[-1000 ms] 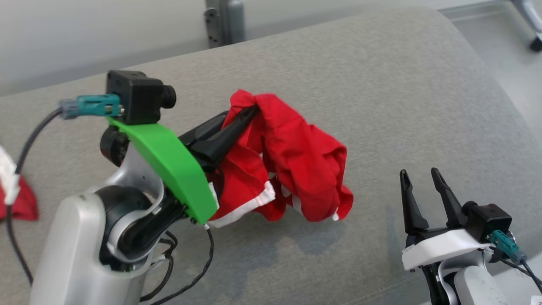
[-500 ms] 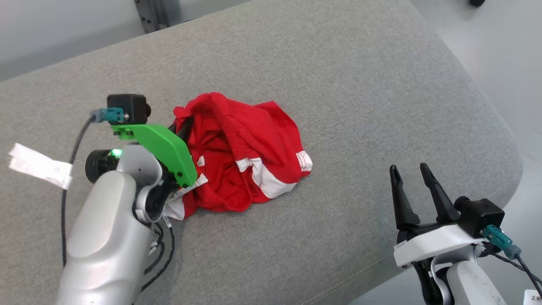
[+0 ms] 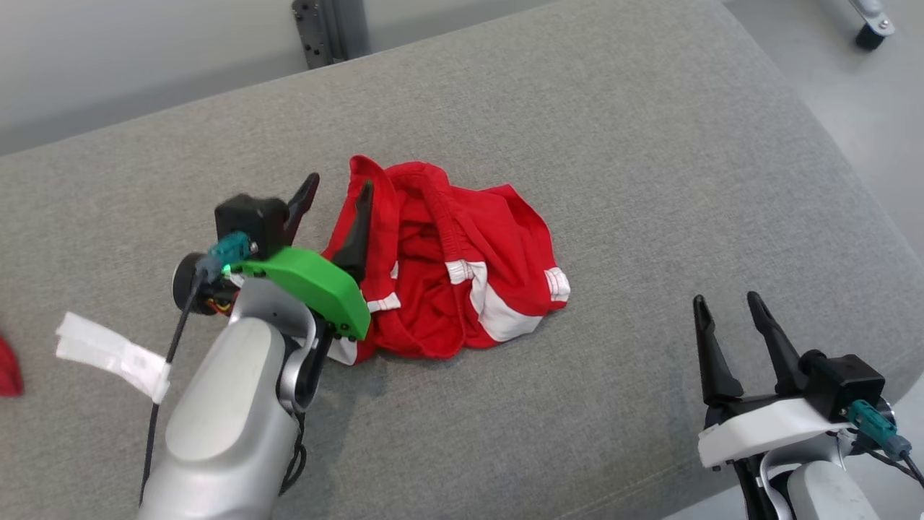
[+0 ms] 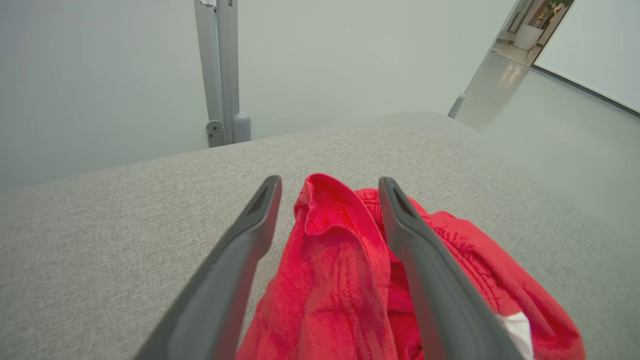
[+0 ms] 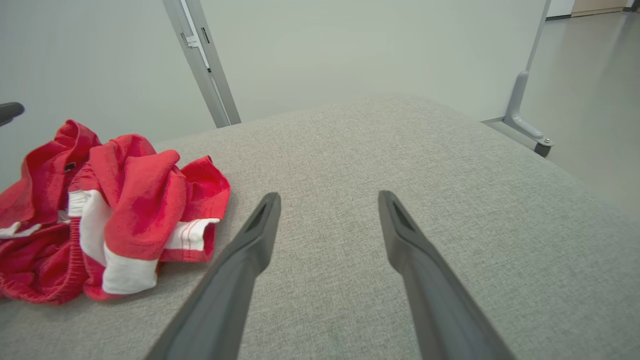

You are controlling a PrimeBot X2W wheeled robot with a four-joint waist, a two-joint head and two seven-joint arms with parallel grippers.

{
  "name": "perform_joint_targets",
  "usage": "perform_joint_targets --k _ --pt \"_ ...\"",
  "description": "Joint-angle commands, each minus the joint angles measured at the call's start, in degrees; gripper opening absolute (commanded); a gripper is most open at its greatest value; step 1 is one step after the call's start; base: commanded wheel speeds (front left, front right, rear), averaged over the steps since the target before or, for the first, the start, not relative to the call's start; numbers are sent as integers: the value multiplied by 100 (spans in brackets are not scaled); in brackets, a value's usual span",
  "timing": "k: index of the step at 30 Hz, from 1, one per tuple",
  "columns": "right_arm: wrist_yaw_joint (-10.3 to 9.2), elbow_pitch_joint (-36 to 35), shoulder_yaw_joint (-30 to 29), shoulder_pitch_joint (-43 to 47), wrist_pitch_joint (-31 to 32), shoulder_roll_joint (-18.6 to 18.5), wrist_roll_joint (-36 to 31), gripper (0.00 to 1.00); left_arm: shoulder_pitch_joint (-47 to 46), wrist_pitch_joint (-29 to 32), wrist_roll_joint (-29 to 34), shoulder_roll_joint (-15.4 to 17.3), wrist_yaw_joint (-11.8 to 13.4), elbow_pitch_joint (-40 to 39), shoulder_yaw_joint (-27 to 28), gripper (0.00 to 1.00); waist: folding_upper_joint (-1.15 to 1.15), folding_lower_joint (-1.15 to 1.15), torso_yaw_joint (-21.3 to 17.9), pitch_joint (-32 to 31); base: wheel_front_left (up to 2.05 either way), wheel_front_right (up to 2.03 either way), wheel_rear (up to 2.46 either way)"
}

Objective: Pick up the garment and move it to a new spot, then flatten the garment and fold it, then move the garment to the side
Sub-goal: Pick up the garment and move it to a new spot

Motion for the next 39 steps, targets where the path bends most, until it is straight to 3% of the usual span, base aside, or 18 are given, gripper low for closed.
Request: perform_joint_targets --k 1,11,18,26,33,39 --pt "-2 -82 -59 109 -18 -57 -69 100 260 -144 115 66 59 -177 -19 100 0 0 413 -352 0 0 0" --pt "-2 -569 -307 442 -18 -329 -347 100 2017 -1008 508 658 587 -1471 100 100 0 0 1198 -774 0 0 0" --pt "-2 -649 -355 619 -18 -452 -438 100 2897 -1144 754 641 728 -1892 582 100 0 0 1653 -961 0 0 0" --pt "-3 -556 -357 742 -18 -425 -464 100 3635 -1137 1153 403 368 -2182 1278 100 0 0 1899 -1119 0 0 0" --pt "-3 -471 -370 842 -18 -368 -441 100 3996 -1138 1471 175 -69 -2219 1816 100 0 0 1908 -1179 0 0 0" --pt "-2 -388 -385 850 -18 -358 -448 100 4123 -1138 1680 -8 -242 -2154 2206 100 0 0 1866 -1181 0 0 0"
